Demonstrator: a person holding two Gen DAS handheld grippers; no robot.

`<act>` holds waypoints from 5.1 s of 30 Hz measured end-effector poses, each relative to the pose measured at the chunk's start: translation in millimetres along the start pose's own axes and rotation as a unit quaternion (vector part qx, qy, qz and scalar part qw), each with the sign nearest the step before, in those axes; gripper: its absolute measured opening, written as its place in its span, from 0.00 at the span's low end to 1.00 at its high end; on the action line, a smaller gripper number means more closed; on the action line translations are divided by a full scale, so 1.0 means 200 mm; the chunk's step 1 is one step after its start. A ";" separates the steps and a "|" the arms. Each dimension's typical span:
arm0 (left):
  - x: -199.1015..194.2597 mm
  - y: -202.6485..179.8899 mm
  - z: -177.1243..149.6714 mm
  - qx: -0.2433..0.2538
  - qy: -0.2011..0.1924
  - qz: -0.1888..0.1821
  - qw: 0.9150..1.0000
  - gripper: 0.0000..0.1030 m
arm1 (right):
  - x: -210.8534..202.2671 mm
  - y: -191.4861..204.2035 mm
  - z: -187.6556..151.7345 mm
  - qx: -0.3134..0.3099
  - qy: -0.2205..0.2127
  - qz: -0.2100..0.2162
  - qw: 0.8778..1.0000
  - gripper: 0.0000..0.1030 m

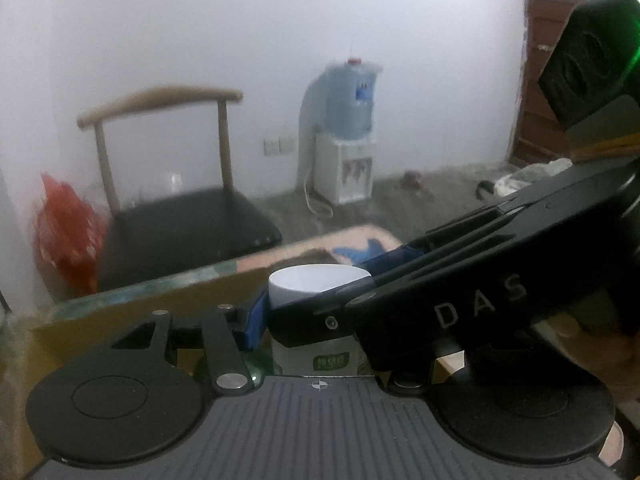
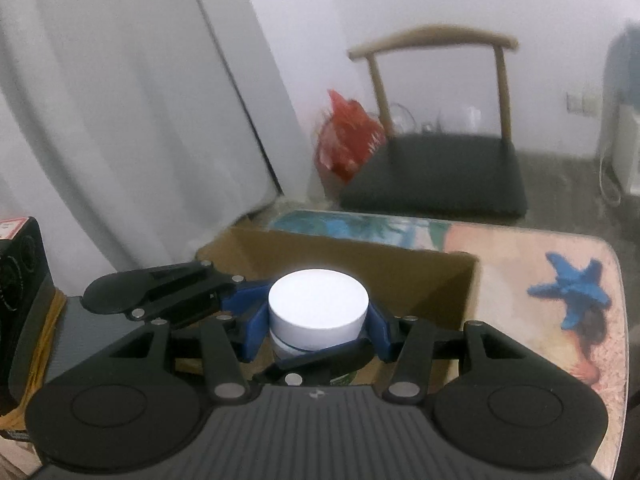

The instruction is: Organize rigid objects

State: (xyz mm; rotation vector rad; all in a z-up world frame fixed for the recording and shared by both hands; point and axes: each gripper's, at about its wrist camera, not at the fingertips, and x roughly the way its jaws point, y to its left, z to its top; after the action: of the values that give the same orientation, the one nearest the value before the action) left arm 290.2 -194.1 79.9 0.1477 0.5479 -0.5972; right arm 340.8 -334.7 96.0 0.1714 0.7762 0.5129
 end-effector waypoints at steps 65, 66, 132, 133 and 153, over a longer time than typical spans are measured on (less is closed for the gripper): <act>-0.89 0.32 -0.85 -0.116 -0.041 0.076 0.990 1.00 | -0.20 0.54 -0.88 0.064 -0.079 0.068 0.993 0.72; -0.90 0.33 -0.87 -0.112 -0.042 0.084 0.989 1.00 | -0.17 0.57 -0.87 0.058 -0.074 0.069 0.993 0.69; -0.47 -0.09 -0.90 -0.010 0.083 -0.029 0.996 0.56 | -0.10 0.37 -1.11 0.129 -0.019 0.007 0.991 0.33; -0.46 -0.09 -0.90 -0.008 0.083 -0.027 0.996 0.56 | -0.09 0.36 -1.11 0.134 -0.018 0.010 0.991 0.33; -0.45 -0.12 -0.89 -0.004 0.093 0.002 0.996 0.55 | -0.07 0.35 -1.11 0.151 -0.009 0.017 0.988 0.36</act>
State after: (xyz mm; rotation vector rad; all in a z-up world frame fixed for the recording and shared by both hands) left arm 135.2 -119.2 -23.6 0.1971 0.7310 -0.5812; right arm 149.8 -289.0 -28.8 0.4703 0.8326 0.4232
